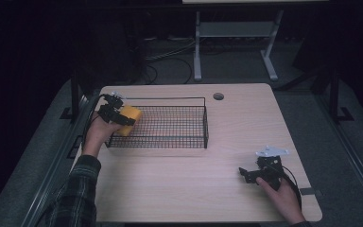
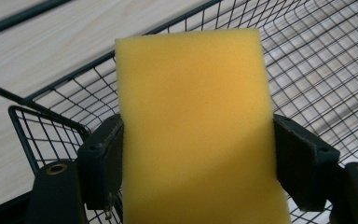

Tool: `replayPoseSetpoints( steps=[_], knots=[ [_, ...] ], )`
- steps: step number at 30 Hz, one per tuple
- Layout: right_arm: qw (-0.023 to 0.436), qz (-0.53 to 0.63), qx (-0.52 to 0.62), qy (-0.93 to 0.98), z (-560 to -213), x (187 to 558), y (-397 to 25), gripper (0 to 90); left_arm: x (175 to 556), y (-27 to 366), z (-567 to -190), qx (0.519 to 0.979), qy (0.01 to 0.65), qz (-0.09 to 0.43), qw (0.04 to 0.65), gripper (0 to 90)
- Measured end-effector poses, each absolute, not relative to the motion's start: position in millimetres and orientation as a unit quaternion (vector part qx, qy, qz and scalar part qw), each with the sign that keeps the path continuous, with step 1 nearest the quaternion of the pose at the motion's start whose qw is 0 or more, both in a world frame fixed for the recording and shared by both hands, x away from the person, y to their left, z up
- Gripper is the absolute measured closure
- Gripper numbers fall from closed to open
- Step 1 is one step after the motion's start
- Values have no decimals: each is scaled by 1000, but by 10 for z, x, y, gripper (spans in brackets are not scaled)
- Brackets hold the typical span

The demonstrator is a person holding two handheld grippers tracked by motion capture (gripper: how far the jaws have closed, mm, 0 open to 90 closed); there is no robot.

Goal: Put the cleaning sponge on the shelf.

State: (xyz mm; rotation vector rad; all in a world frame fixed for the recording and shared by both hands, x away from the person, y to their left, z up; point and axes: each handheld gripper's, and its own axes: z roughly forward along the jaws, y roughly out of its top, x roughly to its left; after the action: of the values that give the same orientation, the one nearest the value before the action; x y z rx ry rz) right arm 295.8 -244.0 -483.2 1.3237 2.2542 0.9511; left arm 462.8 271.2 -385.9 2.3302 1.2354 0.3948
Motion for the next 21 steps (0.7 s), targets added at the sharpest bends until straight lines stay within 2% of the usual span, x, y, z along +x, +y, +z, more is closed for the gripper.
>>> replayPoseSetpoints(
  steps=[14, 21],
  knots=[
    [179, 336, 468, 797, -4832, 2958, -2440, 25, 4608, 2778, -4014, 850, 459, 125, 227, 238],
    [179, 336, 468, 797, -4832, 2958, -2440, 25, 4608, 2761, -4036, 850, 460, 122, 224, 184]
  ],
)
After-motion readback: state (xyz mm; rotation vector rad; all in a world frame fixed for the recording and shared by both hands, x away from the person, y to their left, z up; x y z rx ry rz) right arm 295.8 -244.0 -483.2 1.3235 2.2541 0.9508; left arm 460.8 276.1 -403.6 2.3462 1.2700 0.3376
